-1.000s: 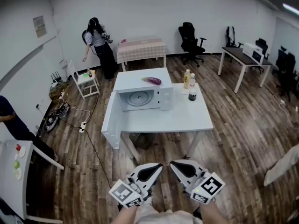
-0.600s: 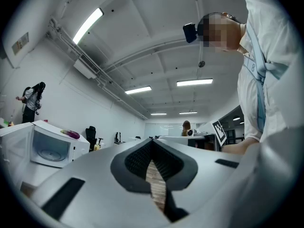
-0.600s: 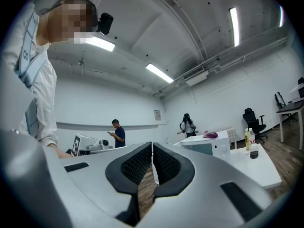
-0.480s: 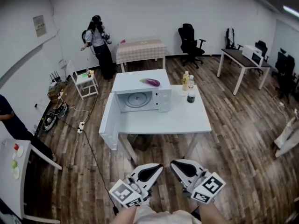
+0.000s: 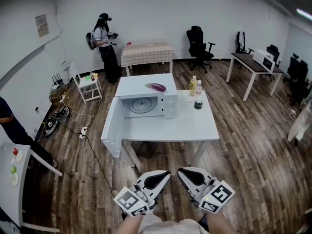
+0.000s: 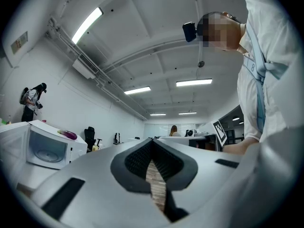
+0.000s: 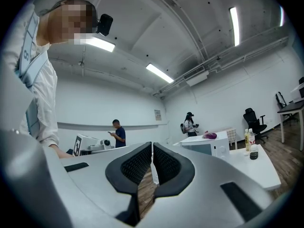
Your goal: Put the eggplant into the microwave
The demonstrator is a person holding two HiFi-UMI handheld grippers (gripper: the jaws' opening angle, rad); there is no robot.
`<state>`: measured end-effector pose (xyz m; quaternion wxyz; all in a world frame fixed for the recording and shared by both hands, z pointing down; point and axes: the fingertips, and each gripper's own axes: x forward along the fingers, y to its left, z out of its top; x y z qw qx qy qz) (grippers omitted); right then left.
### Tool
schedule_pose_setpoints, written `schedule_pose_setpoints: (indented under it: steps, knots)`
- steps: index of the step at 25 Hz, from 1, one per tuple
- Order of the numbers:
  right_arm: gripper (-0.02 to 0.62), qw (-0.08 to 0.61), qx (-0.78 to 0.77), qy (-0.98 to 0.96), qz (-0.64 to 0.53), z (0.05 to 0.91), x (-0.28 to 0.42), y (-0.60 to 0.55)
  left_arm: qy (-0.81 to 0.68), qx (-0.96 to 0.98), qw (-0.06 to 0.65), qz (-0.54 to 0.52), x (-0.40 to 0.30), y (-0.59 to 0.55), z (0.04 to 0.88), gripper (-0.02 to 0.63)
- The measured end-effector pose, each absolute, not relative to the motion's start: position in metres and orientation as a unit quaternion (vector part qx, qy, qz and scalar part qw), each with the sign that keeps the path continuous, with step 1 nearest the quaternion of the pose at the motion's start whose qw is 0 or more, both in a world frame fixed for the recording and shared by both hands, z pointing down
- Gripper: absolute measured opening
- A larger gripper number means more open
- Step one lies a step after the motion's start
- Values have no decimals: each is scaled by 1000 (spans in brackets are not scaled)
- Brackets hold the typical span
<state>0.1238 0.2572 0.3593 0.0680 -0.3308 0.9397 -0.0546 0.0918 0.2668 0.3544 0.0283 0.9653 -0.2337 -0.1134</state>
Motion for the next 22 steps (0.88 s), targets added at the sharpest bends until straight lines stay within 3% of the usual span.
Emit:
schedule_pose_setpoints:
  steps: [22]
  knots:
    - [34, 59, -326, 940, -74, 371, 79, 113, -237, 963, 50, -121, 45, 121, 367, 0]
